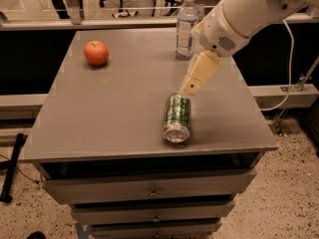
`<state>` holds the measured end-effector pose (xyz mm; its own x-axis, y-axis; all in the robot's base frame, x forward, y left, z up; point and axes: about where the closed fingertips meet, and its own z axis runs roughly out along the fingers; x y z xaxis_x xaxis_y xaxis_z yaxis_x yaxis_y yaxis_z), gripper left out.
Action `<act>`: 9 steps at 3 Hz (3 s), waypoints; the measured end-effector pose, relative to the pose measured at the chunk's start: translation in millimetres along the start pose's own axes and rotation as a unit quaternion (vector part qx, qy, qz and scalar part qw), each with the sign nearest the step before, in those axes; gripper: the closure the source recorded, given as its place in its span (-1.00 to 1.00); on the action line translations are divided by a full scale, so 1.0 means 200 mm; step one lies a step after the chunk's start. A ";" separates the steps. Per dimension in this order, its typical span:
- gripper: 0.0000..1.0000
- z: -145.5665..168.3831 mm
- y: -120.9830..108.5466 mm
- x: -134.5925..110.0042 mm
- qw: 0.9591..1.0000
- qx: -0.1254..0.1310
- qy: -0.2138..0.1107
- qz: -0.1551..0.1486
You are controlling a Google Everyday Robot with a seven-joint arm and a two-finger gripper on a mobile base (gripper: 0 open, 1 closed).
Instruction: Pick apple
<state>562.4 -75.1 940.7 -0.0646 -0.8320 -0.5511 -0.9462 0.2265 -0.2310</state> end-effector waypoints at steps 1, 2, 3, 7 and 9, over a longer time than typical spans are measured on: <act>-1.00 0.00 0.00 0.00 1.000 0.000 0.000 0.000; -1.00 0.09 -0.03 -0.05 0.999 0.001 -0.031 0.010; -1.00 0.32 -0.20 -0.19 0.996 0.008 -0.088 0.029; -1.00 1.24 -0.74 -0.74 0.966 0.022 -0.235 0.103; -0.67 1.40 -0.68 -0.93 0.948 -0.005 -0.285 0.139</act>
Offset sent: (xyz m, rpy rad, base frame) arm 0.0404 0.0435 -0.0243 0.1947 -0.0139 -0.0163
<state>791.2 190.9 850.5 -0.1338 -0.3311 -0.9341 -0.9207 0.3901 -0.0064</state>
